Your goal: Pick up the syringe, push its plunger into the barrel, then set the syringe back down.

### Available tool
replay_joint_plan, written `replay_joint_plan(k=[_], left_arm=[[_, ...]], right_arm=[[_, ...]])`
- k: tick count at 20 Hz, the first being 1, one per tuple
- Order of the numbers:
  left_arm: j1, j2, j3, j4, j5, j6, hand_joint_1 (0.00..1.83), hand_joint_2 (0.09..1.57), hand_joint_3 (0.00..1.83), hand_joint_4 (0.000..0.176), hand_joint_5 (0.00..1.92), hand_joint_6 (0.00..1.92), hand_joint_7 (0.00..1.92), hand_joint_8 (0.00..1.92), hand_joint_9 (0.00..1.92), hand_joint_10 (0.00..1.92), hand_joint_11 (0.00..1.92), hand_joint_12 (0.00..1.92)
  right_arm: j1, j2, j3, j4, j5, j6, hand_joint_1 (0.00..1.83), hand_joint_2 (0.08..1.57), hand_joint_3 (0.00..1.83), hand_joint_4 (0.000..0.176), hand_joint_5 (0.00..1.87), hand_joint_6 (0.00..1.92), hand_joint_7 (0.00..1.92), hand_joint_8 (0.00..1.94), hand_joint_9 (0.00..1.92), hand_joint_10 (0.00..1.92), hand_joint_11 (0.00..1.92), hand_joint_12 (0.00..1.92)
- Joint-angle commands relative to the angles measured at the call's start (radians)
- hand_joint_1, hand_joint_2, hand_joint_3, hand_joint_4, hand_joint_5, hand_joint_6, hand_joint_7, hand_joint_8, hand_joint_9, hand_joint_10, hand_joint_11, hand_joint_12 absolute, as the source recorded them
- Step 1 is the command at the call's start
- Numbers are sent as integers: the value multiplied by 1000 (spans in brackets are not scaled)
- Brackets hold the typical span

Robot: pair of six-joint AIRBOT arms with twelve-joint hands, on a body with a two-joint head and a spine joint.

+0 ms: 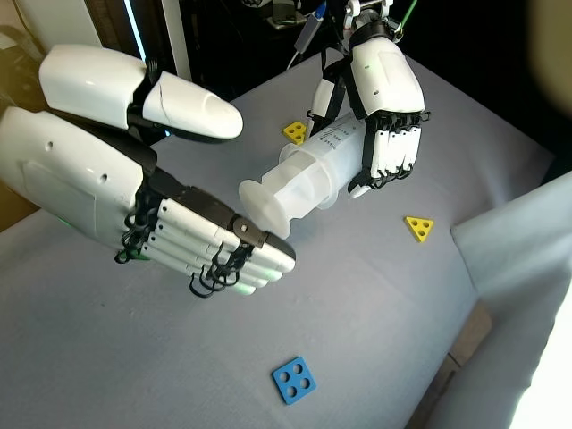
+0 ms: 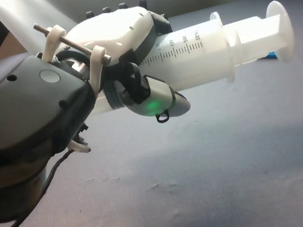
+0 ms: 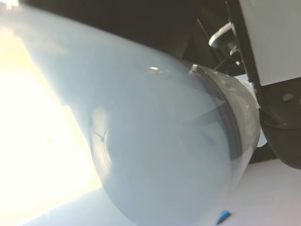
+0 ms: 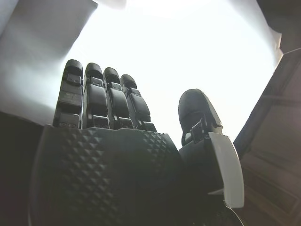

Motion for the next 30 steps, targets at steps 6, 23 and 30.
replay_joint_plan(k=[6, 23, 30], left_arm=[[-23, -18, 1, 62, -47, 4, 1360, 1174, 0, 0, 888, 956, 845, 1304, 759, 1469, 581, 1424], [-38, -48, 6, 62, -47, 9, 1361, 1169, 1, 0, 884, 987, 858, 1288, 772, 1424, 600, 1401], [-37, -48, 6, 62, -47, 12, 1361, 1171, 0, 0, 880, 965, 873, 1271, 760, 1456, 586, 1413]], right_arm=[[25, -34, -20, -17, 32, 12, 0, 1378, 2, 0, 0, 0, 0, 0, 0, 0, 0, 0], [98, -151, -55, -17, 9, -51, 0, 1375, 0, 0, 0, 0, 0, 0, 0, 0, 0, 0], [136, -233, -60, -16, 10, -84, 0, 1371, 0, 0, 0, 0, 0, 0, 0, 0, 0, 0]])
